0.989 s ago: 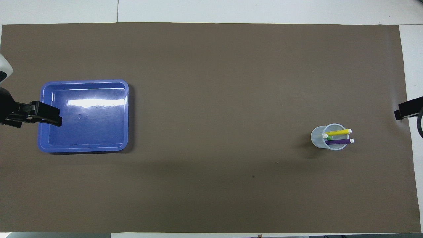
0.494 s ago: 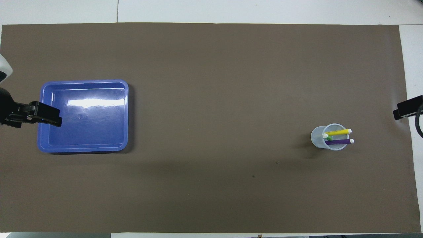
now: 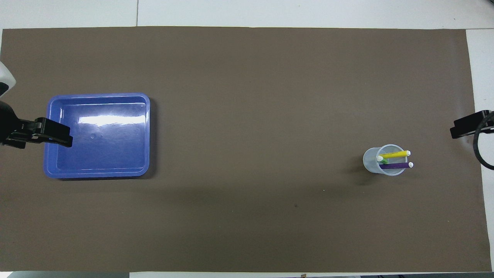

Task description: Transfer and insert pens with both arms

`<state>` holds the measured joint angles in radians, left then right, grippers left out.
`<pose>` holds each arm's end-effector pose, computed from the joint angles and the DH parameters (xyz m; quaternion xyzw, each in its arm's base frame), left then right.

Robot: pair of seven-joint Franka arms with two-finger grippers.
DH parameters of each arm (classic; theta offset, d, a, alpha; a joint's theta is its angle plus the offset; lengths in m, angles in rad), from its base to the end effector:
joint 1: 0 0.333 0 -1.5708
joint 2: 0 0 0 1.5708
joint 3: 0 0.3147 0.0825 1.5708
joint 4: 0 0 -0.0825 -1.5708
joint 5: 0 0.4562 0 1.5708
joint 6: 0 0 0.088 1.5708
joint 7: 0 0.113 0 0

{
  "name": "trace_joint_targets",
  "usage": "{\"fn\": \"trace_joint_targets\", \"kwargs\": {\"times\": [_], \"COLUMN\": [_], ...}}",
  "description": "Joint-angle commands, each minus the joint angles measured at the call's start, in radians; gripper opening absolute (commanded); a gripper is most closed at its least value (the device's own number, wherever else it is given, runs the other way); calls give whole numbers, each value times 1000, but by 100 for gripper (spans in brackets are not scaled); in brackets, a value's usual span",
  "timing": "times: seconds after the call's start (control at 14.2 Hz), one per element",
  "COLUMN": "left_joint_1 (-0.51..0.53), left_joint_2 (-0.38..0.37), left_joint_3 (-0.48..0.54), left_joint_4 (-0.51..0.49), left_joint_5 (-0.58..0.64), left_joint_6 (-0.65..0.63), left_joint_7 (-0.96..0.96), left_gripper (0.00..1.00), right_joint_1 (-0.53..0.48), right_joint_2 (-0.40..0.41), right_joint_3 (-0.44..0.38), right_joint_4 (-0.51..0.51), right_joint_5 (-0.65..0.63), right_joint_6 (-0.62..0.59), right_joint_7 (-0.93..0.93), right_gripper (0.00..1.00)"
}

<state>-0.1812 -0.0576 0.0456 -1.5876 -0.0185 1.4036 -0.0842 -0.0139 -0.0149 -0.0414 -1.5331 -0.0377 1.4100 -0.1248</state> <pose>0.5841 -0.0813 0.6298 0.9976 -0.0267 -0.0640 0.0035 0.6031 -0.0383 0.6335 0.9978 0.0327 -0.0555 0.0135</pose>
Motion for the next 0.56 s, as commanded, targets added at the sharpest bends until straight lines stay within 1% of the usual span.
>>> {"fn": "trace_joint_targets", "kwargs": {"times": [0.0, 0.14, 0.28, 0.42, 0.49], "left_joint_1": [32, 84, 85, 89, 95], "left_joint_2": [13, 13, 12, -1, -1], "left_joint_3": [-26, -82, -87, -89, -87], "left_joint_4": [21, 23, 21, 20, 20], "left_joint_5": [22, 22, 20, 20, 17], "left_joint_6": [-5, -6, -8, -8, -8], "left_joint_7": [-6, -6, -6, -8, -9], "left_gripper": [100, 100, 100, 100, 100], "right_joint_1": [2, 2, 2, -9, -9], "right_joint_2": [9, 4, 4, 0, -2], "right_joint_3": [6, 6, 6, 5, 5], "right_joint_4": [18, 18, 18, 7, 7], "right_joint_5": [-2, -2, 1, 45, 47], "right_joint_6": [-2, -5, -2, 26, 24], "right_joint_7": [17, 17, 19, 28, 30], "right_gripper": [100, 100, 100, 100, 100]}}
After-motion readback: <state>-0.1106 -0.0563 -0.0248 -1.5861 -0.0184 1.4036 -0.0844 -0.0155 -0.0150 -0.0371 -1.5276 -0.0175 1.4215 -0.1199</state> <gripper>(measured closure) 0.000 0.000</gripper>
